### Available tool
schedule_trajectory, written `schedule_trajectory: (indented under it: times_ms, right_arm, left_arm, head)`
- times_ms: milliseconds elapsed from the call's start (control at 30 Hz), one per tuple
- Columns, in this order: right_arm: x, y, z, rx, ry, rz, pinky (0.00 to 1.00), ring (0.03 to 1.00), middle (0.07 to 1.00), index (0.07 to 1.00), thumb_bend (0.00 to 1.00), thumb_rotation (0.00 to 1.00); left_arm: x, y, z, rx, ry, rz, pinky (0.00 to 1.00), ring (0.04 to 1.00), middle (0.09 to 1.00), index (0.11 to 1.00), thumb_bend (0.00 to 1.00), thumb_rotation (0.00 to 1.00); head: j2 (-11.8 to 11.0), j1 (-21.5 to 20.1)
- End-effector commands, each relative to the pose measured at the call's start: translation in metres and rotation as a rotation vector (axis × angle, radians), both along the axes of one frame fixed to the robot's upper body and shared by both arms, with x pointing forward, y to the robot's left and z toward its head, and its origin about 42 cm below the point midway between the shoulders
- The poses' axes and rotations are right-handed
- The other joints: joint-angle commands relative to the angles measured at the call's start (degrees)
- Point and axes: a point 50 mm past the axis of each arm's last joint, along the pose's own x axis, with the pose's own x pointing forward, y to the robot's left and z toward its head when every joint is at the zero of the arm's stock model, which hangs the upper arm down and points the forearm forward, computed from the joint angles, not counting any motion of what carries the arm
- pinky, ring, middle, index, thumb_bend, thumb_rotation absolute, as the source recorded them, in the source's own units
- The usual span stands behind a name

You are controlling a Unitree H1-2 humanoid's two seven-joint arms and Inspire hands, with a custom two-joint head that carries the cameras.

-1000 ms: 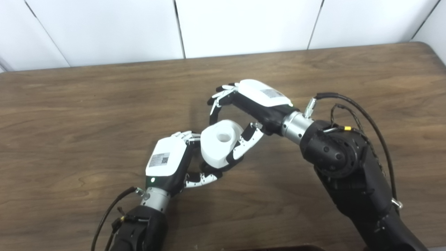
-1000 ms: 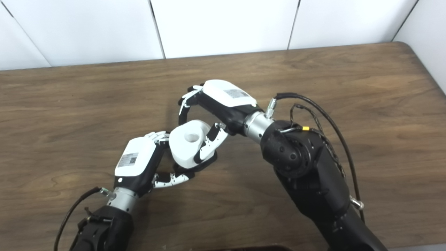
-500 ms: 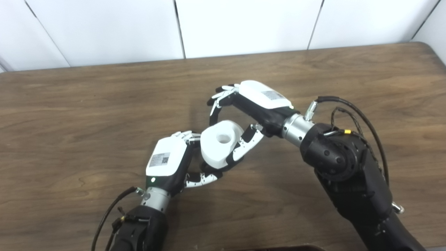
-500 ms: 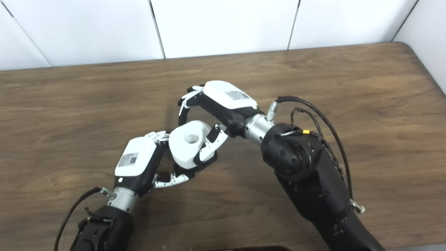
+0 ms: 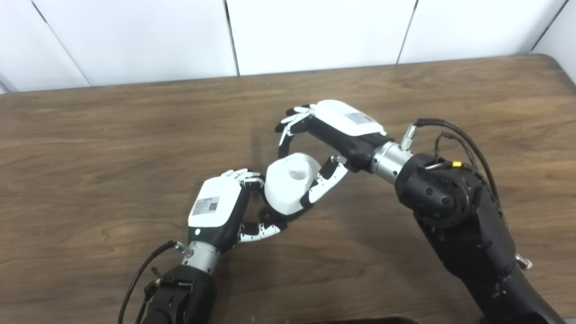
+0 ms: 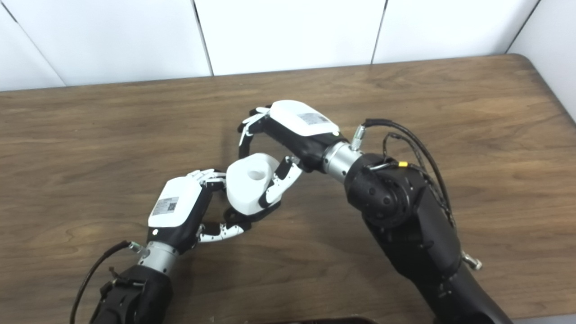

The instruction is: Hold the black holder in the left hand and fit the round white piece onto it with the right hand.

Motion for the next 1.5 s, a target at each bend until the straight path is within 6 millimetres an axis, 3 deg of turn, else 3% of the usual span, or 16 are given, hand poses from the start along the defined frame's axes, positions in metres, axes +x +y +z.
schedule_trajectory:
  times_ms: [0, 700, 1067, 1467]
  right_arm:
    - [0.005, -0.003, 0.003, -0.026, -0.005, -0.003, 0.98, 0.937, 0.822, 0.484, 0.52, 0.14]
    - [0.003, 0.007, 0.001, -0.006, -0.006, 0.017, 0.98, 0.935, 0.822, 0.484, 0.52, 0.14]
    - [-0.006, 0.022, 0.014, 0.008, -0.051, 0.063, 1.00, 0.943, 0.822, 0.482, 0.52, 0.14]
    - [-0.002, 0.015, 0.013, 0.012, -0.010, 0.024, 0.97, 0.933, 0.822, 0.482, 0.52, 0.14]
  left_arm:
    - [0.000, -0.004, 0.010, -0.014, -0.039, -0.018, 0.87, 0.839, 0.763, 0.486, 0.52, 0.06]
    - [0.001, -0.007, 0.010, -0.007, -0.040, -0.018, 0.87, 0.843, 0.766, 0.486, 0.52, 0.06]
    - [0.002, -0.011, 0.010, -0.008, -0.035, -0.024, 0.88, 0.842, 0.769, 0.486, 0.52, 0.06]
    - [0.001, -0.011, 0.011, -0.008, -0.037, -0.023, 0.87, 0.839, 0.766, 0.486, 0.52, 0.06]
  head:
    - [0.1, -0.1]
    - [0.3, 0.2]
    - [0.3, 0.7]
    - [0.6, 0.9]
